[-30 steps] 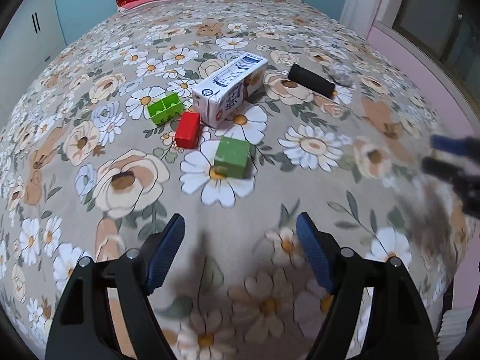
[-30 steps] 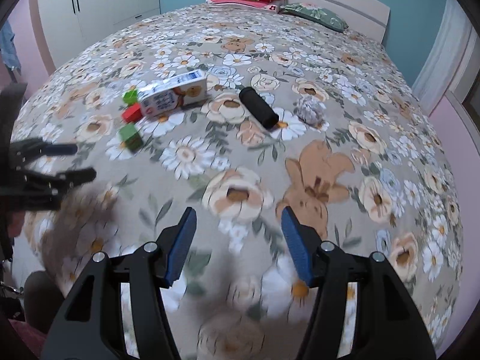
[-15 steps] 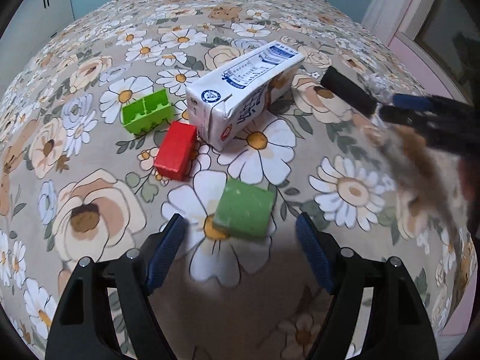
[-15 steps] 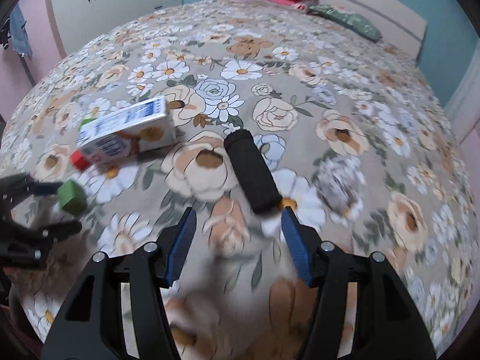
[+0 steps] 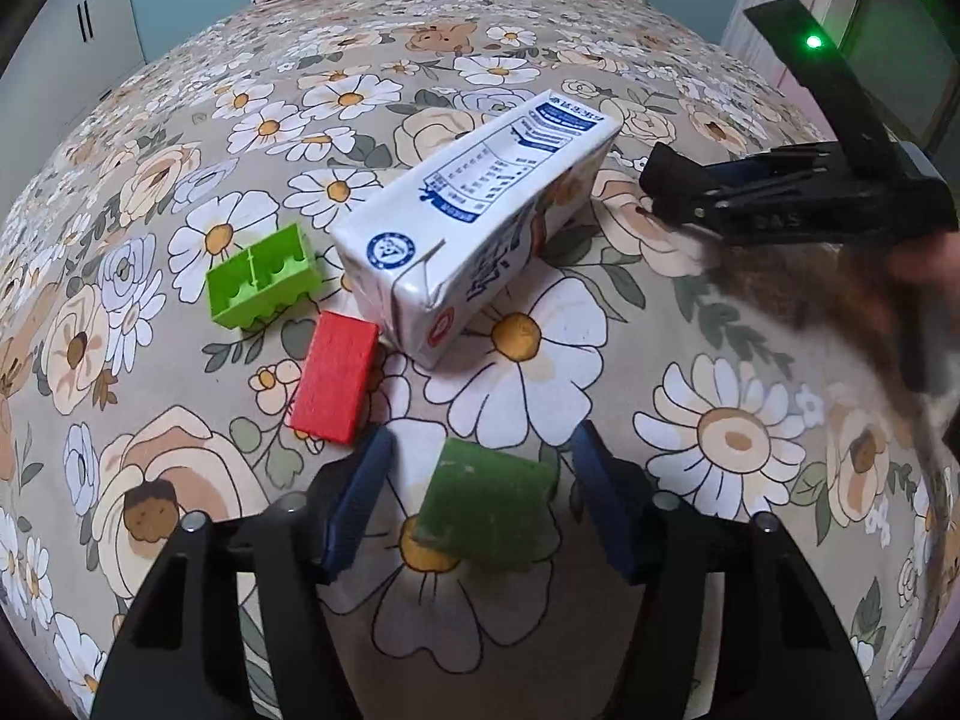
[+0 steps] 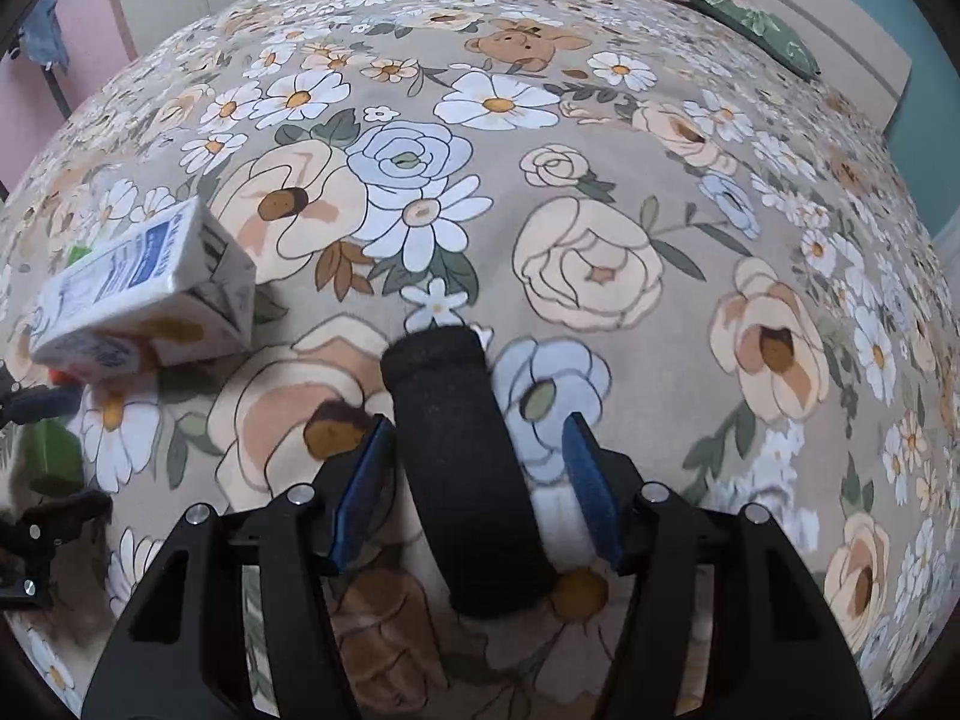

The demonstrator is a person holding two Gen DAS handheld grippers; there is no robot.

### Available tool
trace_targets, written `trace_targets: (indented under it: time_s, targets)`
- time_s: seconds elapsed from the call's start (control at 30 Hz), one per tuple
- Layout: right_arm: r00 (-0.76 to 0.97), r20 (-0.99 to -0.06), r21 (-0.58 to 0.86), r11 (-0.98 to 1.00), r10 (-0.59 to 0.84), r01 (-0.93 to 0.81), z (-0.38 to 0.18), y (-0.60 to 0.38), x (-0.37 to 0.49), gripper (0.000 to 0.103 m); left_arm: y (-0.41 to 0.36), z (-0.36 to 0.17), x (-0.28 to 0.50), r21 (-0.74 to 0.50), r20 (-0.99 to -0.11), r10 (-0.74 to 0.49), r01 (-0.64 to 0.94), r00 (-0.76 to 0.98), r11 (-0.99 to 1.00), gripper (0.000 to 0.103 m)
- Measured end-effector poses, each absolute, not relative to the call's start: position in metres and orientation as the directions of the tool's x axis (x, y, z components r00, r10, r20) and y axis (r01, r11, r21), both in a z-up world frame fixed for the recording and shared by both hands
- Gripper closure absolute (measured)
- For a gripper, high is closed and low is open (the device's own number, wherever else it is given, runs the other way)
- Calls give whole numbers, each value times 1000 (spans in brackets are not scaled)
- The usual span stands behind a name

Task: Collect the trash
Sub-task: 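Grasp the green block with the left tool while the right tool grasps the black foam tube, then carry the green block and black foam tube with both tools over the bin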

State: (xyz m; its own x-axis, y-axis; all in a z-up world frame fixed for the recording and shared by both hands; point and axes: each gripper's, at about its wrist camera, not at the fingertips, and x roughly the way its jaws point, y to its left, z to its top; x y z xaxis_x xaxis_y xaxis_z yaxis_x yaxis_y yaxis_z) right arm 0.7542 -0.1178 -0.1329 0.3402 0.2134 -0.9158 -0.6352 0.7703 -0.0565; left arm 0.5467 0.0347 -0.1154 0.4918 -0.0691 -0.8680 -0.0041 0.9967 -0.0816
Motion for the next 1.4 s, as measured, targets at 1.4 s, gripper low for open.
trace_targets:
  time_s: [1.4]
  targets:
    - [643, -739, -185, 857, 201, -480, 126, -170, 465, 66, 34, 104, 377, -55, -715, -92, 75, 694, 996, 71]
